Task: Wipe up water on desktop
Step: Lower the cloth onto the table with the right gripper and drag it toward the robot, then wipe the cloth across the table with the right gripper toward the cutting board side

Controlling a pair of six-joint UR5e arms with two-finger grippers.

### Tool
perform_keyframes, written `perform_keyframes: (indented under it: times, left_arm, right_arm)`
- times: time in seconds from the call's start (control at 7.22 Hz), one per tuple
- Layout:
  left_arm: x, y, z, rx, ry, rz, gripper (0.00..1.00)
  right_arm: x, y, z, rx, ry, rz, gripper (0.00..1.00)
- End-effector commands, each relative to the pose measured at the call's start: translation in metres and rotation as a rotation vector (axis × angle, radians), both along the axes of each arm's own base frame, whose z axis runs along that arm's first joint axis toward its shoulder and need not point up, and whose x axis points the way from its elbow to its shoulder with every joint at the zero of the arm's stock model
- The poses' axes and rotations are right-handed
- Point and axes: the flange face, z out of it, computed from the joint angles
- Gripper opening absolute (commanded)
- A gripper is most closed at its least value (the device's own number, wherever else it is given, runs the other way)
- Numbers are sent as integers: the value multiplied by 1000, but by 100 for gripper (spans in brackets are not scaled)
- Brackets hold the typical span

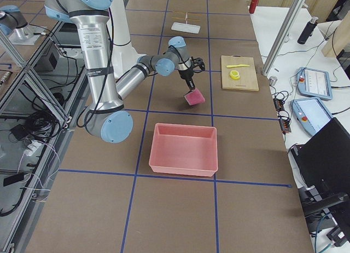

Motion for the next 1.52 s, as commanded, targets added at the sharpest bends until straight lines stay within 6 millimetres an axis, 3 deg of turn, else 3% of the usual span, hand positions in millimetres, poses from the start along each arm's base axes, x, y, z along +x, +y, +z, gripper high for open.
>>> perform_keyframes:
  times: [0.0,0.42,0.55,0.69,0.83,0.97,1.11,1.39]
  left_arm:
    - [-10,11,14,-22,0,-18,99]
    - [-10,14,18,-35,1,-19,99]
    - [-8,28,32,-72,9,-27,99]
    - [-7,35,36,-147,10,-109,99]
    - [-4,46,32,-203,51,-197,99]
    - [-2,56,34,-184,60,-207,99]
    - [-1,60,36,-183,61,-205,99]
    - [1,59,34,-181,61,-203,99]
  right_arm:
    - [-95,-7,-59,-141,-126,126,0]
    - [-177,63,-172,-232,-365,288,0]
    - [-192,74,-201,-249,-422,338,0]
    - [-187,76,-177,-233,-377,308,0]
    - [-162,82,-137,-157,-298,226,0]
    - [-121,83,-91,-120,-218,149,0]
    - [-88,62,-36,-134,-117,117,0]
    - [-9,41,77,-146,102,92,0]
